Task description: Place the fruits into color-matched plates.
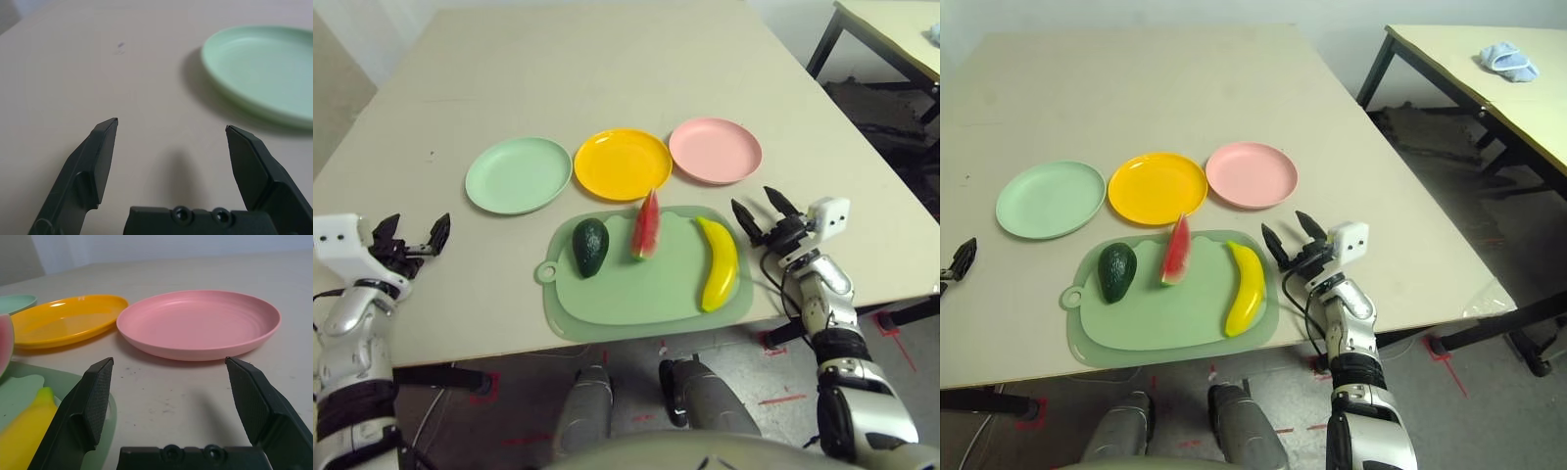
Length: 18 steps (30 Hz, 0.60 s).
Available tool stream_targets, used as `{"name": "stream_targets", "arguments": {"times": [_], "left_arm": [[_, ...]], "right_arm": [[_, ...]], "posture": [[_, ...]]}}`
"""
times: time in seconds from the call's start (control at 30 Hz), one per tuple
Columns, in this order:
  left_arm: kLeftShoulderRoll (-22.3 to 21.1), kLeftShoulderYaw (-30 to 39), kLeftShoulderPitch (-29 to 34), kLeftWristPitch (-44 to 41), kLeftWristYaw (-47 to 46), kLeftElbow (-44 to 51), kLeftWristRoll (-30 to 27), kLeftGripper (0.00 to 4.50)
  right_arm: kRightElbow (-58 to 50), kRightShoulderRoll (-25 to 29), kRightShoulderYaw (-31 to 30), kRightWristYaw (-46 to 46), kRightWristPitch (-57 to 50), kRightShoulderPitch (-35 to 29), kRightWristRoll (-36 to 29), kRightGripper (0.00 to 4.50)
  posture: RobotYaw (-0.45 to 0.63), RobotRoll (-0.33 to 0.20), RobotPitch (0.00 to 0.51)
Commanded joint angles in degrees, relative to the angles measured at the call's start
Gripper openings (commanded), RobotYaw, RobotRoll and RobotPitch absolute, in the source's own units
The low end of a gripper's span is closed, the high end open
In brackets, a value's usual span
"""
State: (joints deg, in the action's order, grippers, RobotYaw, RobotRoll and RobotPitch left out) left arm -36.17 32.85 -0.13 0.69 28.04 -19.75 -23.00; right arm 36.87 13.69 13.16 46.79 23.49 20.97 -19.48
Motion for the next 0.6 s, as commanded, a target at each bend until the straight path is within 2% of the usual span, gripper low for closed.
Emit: {"name": "stream_targets", "arguments": {"times": [0.03, 0.13, 0.4, 0.5, 0.6], "left_arm": [[-1.5, 1.4, -0.2, -1.0, -0.4, 0.8, -0.4, 4.50], [-1.8, 1.2, -1.2, -0.9, -0.3, -0.1, -0.1, 4.50], [1.0, -0.1, -1.6, -1.0, -0.8, 1.7, -0.1, 4.50], [0.9, 0.3, -2.6, -1.6, 2.7, 2.4, -2.9, 4.50], [-1.7, -1.4, -3.2, -2.6, 12.9, 4.6, -6.5, 4.50]], "right_arm": [[1.2, -0.9, -1.1, -0.2, -0.2, -0.3, 0.4, 4.48], [1.4, -0.5, -1.4, 0.1, 0.2, -0.1, 0.7, 4.48], [1.7, 2.0, 0.1, 0.3, -0.8, -0.5, -0.6, 4.48], [2.7, 4.0, 0.7, -0.1, -0.8, -0.4, -0.4, 4.48], [5.4, 6.8, 1.6, -2.6, -1.2, 0.7, 0.5, 4.48]], "posture": [[0.10, 0.000, 0.169], [0.09, 0.000, 0.172], [0.08, 0.000, 0.161], [0.06, 0.000, 0.151], [0.06, 0.000, 0.147]]}}
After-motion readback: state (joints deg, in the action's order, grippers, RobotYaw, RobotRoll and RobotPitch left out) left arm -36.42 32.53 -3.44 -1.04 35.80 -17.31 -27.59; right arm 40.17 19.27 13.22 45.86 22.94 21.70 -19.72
